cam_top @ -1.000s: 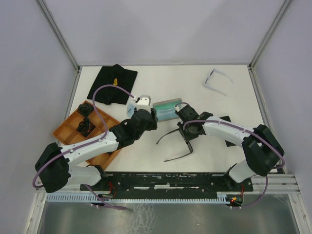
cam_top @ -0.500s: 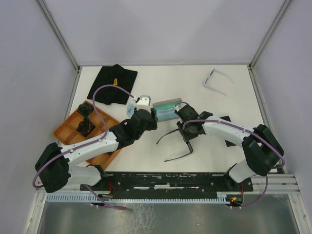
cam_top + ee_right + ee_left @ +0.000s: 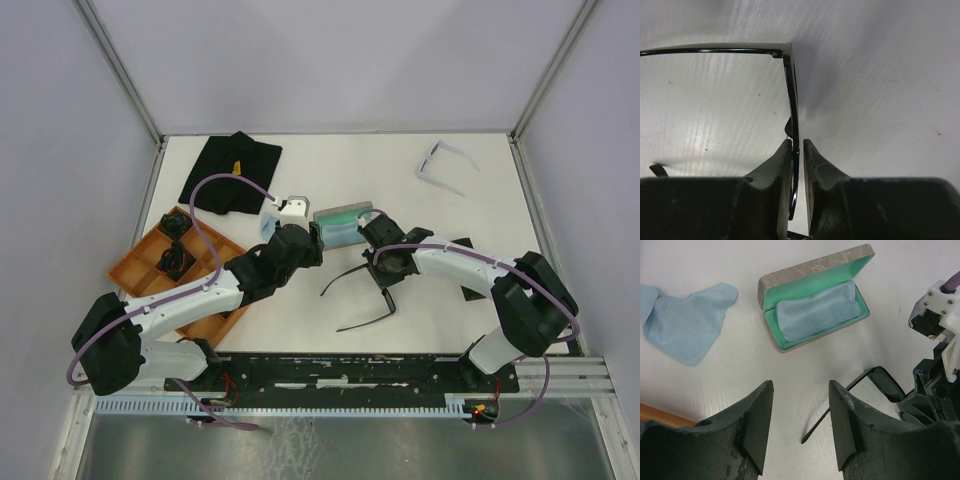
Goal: Organize the sunglasses
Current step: Pick up the sunglasses from the center of the board.
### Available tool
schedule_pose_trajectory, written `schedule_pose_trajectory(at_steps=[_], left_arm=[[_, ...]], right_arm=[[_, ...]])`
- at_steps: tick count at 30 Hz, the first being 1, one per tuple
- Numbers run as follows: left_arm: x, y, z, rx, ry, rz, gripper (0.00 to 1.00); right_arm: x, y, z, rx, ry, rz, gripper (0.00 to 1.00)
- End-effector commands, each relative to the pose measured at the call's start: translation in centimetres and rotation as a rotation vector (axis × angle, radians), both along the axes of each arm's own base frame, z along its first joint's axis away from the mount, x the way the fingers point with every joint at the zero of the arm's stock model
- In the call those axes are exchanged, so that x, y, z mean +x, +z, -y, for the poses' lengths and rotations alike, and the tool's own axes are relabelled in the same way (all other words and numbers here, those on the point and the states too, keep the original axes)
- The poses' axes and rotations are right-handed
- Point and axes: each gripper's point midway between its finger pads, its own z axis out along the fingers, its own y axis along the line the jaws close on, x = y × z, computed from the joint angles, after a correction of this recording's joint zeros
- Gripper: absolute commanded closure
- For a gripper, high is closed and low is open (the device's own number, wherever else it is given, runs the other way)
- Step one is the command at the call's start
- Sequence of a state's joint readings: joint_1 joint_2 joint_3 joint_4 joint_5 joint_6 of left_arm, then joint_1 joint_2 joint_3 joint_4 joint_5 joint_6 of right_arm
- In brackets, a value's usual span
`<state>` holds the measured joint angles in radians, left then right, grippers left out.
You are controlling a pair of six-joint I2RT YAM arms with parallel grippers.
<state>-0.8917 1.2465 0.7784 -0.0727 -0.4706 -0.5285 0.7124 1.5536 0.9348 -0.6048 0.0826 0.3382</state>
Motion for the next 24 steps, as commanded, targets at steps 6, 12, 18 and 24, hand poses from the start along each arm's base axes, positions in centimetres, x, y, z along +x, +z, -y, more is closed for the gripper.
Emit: schedule_pose_trajectory(at_steps=[6, 12, 18, 24], left_arm=[[0.8, 1.0, -0.2, -0.002, 0.017, 0.052, 0.44], [0.8, 0.7, -0.4, 0.009, 0.019, 0.046, 0.44], [1.3, -0.3, -0.6, 0.005, 0.021, 0.014, 0.44], [2.2, -0.5, 0.1, 0.030, 0.006, -0.006, 0.44]], right_arm=[[1.3, 0.9, -0.6, 0.005, 0.003, 0.041, 0.86], [1.3, 0.9, -0.6, 0.009, 0.003, 0.040, 0.94], [1.5, 2.6, -0.7, 0.054, 0.030, 0.104, 0.93], [1.9, 4.3, -0.6, 0.098, 0.033, 0.193, 1.00]])
